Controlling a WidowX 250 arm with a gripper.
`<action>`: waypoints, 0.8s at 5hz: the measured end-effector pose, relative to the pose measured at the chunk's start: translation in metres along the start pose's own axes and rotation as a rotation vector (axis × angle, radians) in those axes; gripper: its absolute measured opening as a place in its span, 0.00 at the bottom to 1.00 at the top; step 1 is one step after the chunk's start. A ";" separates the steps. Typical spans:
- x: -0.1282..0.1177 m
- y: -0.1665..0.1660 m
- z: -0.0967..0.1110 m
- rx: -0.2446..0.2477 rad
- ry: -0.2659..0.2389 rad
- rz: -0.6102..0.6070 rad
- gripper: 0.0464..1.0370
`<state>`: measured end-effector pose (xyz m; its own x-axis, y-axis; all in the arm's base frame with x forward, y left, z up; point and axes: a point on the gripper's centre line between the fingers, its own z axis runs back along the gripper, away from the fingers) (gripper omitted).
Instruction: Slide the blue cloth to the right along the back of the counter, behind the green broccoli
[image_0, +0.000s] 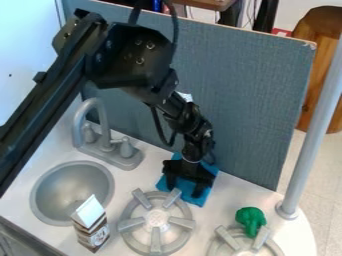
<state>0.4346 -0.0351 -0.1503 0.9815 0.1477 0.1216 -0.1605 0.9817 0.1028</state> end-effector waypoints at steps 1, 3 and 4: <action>0.002 -0.025 0.001 -0.019 0.000 -0.028 0.96; 0.008 -0.049 0.011 -0.046 0.010 -0.056 0.96; 0.006 -0.060 0.006 -0.044 0.024 -0.065 0.96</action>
<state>0.4493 -0.0938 -0.1495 0.9920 0.0858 0.0924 -0.0921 0.9936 0.0660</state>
